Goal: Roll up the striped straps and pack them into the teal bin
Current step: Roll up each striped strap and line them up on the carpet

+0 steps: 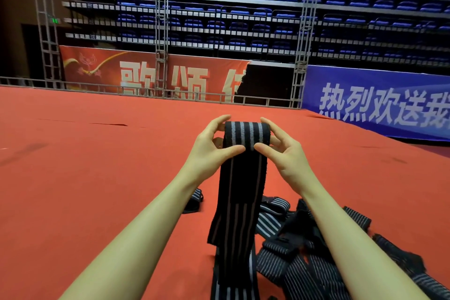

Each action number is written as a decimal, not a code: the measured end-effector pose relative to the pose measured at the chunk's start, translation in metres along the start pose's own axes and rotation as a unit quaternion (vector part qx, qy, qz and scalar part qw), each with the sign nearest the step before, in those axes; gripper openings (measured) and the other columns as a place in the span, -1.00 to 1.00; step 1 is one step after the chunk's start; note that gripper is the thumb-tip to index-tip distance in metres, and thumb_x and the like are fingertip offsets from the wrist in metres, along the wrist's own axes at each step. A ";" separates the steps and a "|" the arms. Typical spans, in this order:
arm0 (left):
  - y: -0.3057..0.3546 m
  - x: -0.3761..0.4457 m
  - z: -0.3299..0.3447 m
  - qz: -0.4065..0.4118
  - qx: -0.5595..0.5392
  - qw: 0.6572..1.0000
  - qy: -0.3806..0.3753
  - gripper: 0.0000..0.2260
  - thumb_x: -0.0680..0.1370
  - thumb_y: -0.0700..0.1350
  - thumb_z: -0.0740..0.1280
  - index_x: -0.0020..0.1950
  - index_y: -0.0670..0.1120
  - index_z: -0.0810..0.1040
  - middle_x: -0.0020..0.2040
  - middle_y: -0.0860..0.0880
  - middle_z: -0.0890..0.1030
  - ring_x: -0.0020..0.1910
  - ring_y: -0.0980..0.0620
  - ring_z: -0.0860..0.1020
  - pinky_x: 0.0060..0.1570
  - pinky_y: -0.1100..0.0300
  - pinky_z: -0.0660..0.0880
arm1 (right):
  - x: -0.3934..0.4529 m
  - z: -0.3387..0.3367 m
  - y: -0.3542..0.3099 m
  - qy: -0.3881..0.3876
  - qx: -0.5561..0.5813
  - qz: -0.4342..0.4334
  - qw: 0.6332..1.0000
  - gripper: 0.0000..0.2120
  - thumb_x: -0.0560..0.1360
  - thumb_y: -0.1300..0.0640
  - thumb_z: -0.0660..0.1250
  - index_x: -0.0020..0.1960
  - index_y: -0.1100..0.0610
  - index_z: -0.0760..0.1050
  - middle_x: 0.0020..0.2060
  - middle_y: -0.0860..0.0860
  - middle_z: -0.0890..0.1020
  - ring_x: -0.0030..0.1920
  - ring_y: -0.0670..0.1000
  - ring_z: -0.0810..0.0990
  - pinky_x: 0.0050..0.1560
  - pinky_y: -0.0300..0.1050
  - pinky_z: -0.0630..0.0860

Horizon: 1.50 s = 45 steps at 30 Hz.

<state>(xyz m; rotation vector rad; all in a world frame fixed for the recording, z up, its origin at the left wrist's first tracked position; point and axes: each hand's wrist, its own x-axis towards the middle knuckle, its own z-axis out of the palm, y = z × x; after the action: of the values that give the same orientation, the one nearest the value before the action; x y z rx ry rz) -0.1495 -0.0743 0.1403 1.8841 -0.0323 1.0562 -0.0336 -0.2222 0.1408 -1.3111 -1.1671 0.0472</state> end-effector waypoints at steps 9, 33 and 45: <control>-0.013 -0.003 0.007 -0.025 0.048 0.998 -0.035 -0.31 0.52 -0.12 0.41 0.55 -0.02 0.11 0.28 0.19 0.43 0.25 0.21 0.48 0.24 0.31 0.40 | -0.004 0.018 0.015 0.018 -0.027 -0.002 0.999 -0.38 0.61 0.19 0.24 0.56 -0.03 0.04 0.33 -0.12 0.47 0.29 -0.28 0.44 0.24 -0.38 0.37; -0.020 -0.006 -0.004 0.091 0.029 0.994 -0.046 -0.61 0.46 -0.44 0.33 -0.04 0.08 0.47 0.19 0.01 0.50 0.21 0.05 0.50 0.14 0.19 0.48 | 0.000 0.001 0.021 -0.073 0.083 0.152 0.982 -0.65 0.39 -0.05 0.29 0.14 0.03 0.54 -0.09 -0.02 0.61 -0.13 -0.05 0.58 -0.13 -0.22 0.42; -0.025 -0.012 -0.007 -0.072 0.024 0.994 -0.082 -0.58 0.44 0.20 0.32 0.27 0.17 0.37 0.26 0.10 0.48 0.20 0.18 0.50 0.23 0.16 0.44 | -0.003 -0.002 0.031 -0.061 0.149 0.089 0.983 -0.48 0.25 0.26 0.47 0.20 0.06 0.52 -0.07 0.12 0.68 -0.05 0.04 0.64 -0.01 -0.18 0.52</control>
<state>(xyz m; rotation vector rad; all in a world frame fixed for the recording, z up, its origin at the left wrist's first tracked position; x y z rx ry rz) -0.1506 -0.0598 0.1157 1.9823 0.0341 0.8088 -0.0161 -0.2152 0.1153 -1.1528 -1.0938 0.4226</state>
